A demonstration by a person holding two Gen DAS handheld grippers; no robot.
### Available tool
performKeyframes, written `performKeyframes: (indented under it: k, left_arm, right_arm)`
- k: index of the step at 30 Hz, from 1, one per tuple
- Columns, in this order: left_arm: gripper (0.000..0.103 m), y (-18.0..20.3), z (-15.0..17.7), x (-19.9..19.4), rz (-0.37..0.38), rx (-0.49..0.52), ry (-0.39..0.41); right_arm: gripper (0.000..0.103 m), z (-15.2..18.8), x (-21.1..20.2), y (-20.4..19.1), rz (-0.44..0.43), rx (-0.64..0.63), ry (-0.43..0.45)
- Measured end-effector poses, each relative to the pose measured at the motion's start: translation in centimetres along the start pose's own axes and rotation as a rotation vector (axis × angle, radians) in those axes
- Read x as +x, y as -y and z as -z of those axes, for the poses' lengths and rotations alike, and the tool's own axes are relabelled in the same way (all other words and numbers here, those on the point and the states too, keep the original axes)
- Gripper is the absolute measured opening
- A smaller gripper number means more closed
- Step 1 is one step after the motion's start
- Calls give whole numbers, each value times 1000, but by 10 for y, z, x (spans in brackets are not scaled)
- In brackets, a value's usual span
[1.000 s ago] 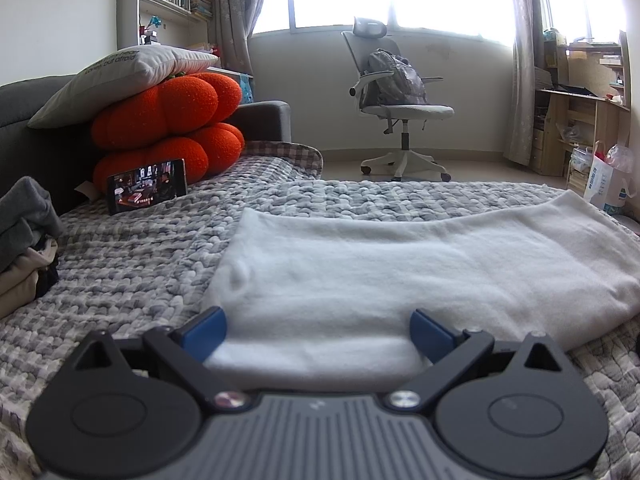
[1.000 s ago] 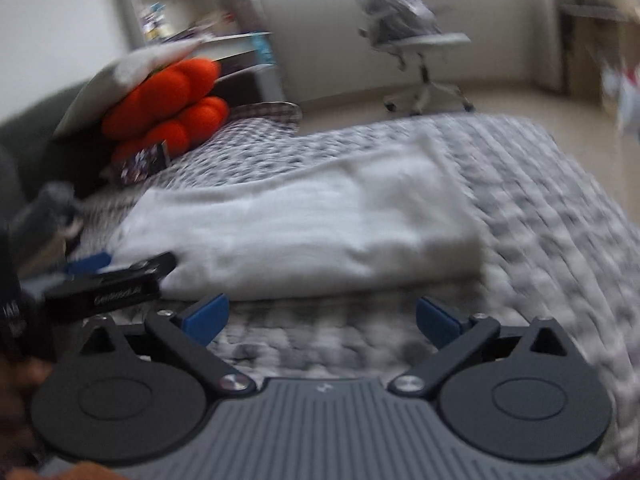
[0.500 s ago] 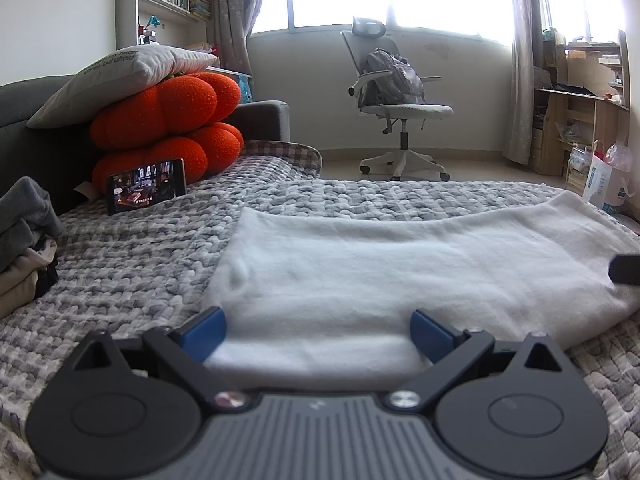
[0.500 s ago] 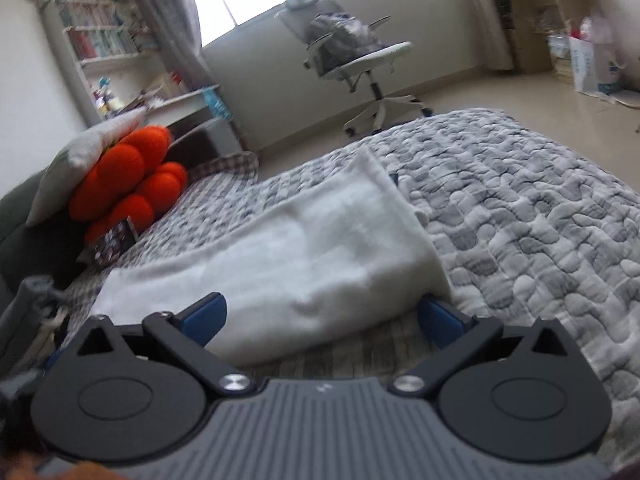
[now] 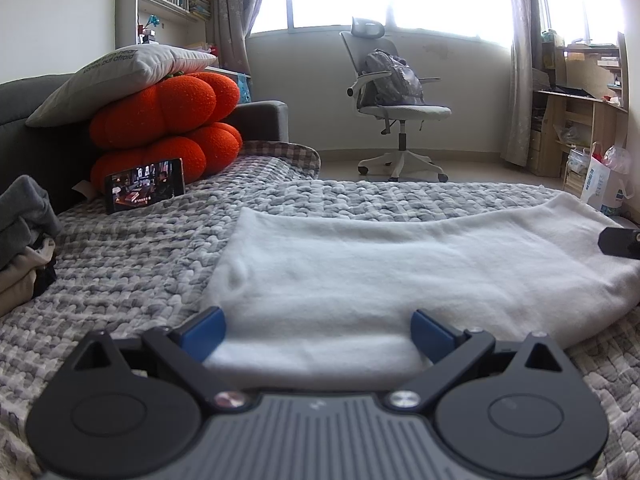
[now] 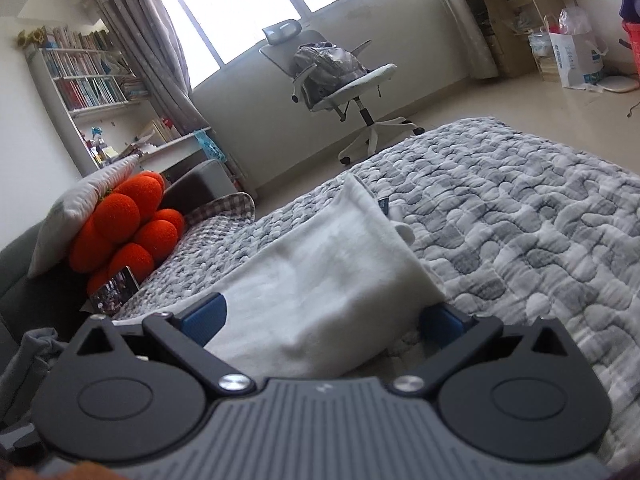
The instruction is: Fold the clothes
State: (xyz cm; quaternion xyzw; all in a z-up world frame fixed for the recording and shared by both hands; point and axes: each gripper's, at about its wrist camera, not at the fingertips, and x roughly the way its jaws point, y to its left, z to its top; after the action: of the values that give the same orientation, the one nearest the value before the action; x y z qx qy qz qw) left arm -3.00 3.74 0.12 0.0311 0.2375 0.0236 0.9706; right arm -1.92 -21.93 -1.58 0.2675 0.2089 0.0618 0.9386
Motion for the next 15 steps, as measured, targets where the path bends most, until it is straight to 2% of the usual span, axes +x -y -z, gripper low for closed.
performKeyframes:
  k: [8,9,10,12,15]
  left_arm:
    - [100,0,1,0,-2,1,1]
    - [100,0,1,0,-2,1,1]
    - [100,0,1,-1,-3,1,1]
    - [100,0,1,0,-2,1,1]
    - [100,0,1,0,-1,0,1]
  right_arm:
    - [101,1,-4,-3,-3,-24,3]
    - [97,1,-4,-3,-2,-20,9]
    - [86,2,-5,-4,10,-23,15]
    - [73,3,-6,-7,49,-38,28]
    - [70,4,-8,-10,64,-48,53]
